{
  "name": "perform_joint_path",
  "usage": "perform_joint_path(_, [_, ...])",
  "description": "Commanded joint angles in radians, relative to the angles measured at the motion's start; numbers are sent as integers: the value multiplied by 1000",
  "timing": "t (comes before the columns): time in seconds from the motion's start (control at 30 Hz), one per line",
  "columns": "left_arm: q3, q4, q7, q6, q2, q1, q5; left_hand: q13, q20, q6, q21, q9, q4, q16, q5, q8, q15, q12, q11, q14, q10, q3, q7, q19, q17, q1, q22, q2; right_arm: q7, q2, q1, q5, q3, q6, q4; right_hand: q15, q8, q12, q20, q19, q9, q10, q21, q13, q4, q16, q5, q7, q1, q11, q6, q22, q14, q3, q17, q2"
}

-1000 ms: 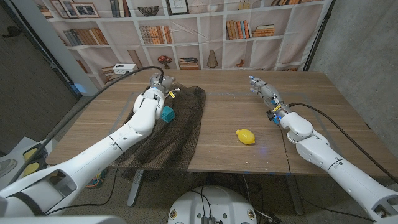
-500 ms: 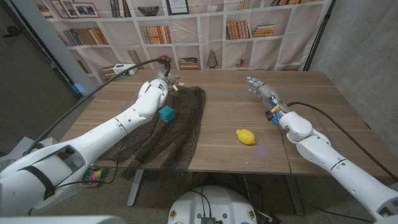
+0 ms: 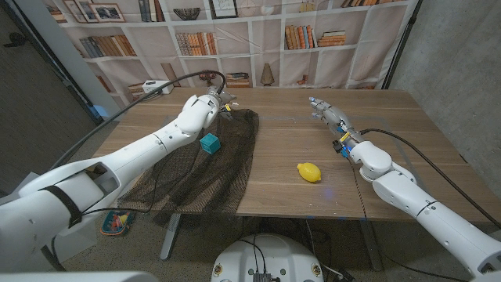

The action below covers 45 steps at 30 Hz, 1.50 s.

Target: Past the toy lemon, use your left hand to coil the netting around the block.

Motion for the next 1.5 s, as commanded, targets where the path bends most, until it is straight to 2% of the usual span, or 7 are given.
perform_joint_path(0.03, [97, 67, 45, -102, -24, -78, -50, 2, 6, -13, -2, 4, -1, 2, 8, 3, -2, -1, 0, -8, -7, -5, -1, -9, 2, -11, 2, -3, -18, 1, -6, -9, -3, -18, -17, 0, 0, -2, 7, 3, 5, 9, -1, 2, 6, 4, 8, 1, -4, 1, 9, 1, 4, 2, 3, 2])
perform_joint_path(0.6, [202, 233, 126, -162, -120, -161, -37, 3, 7, -118, -26, 4, -1, 0, 30, -6, 9, -7, 19, -50, -71, -17, 5, -26, 0, -18, 3, -6, -36, -3, -22, -13, 0, -32, -41, 1, 0, -1, 8, 2, 5, 15, -1, 3, 7, 4, 9, 3, -6, 5, 13, 1, 5, 2, 3, 2])
perform_joint_path(1.03, [204, 357, 111, -243, -198, -210, -267, 3, 18, 5, -44, 9, 22, 13, 51, 46, 26, 18, 25, -51, -56, -73, 1, -18, 0, -73, 4, -48, -55, -11, -42, -13, 10, -42, -57, 0, 1, -1, 8, 3, 5, 19, -1, 3, 8, 5, 9, 6, -6, 7, 18, 1, 7, 2, 3, 3])
perform_joint_path(1.17, [195, 380, 110, -259, -209, -214, -347, 1, 19, 76, -46, 10, 34, 23, 73, 66, 19, 34, 10, -31, -26, -80, 0, 1, 0, -79, 6, -29, -55, -11, -41, -14, 10, -44, -56, 1, 1, -1, 8, 3, 5, 19, -1, 3, 8, 4, 9, 6, -6, 6, 19, 1, 7, 2, 3, 2])
perform_joint_path(1.23, [188, 390, 106, -271, -211, -214, -392, -4, 13, 184, -53, 10, 31, 31, 99, 94, 2, 49, -7, -3, 6, -70, 1, 20, -4, -46, 5, 11, -53, -10, -37, -13, 10, -45, -51, 1, 1, -1, 8, 2, 5, 19, -1, 3, 8, 5, 9, 6, -6, 8, 20, 1, 7, 2, 3, 2])
perform_joint_path(1.37, [197, 370, 124, -255, -195, -207, -410, -20, 0, 471, -66, 7, -34, 39, 106, 168, -31, 90, -50, 66, 133, -15, 5, 65, -19, 92, 5, 84, -47, -8, -28, -13, 7, -46, -42, 2, 1, -1, 8, 2, 5, 20, -1, 3, 8, 5, 9, 6, -7, 9, 19, 1, 8, 2, 3, 3])
perform_joint_path(1.5, [212, 339, 170, -213, -175, -191, -384, -37, -7, 766, -68, 10, -111, 56, 68, 260, -82, 107, -68, 138, 276, 46, 68, 117, -25, 211, 6, 137, -42, -5, -18, -13, 3, -48, -35, 2, 1, -2, 8, 2, 5, 19, -1, 3, 8, 4, 9, 6, -7, 8, 20, 1, 7, 2, 3, 2])
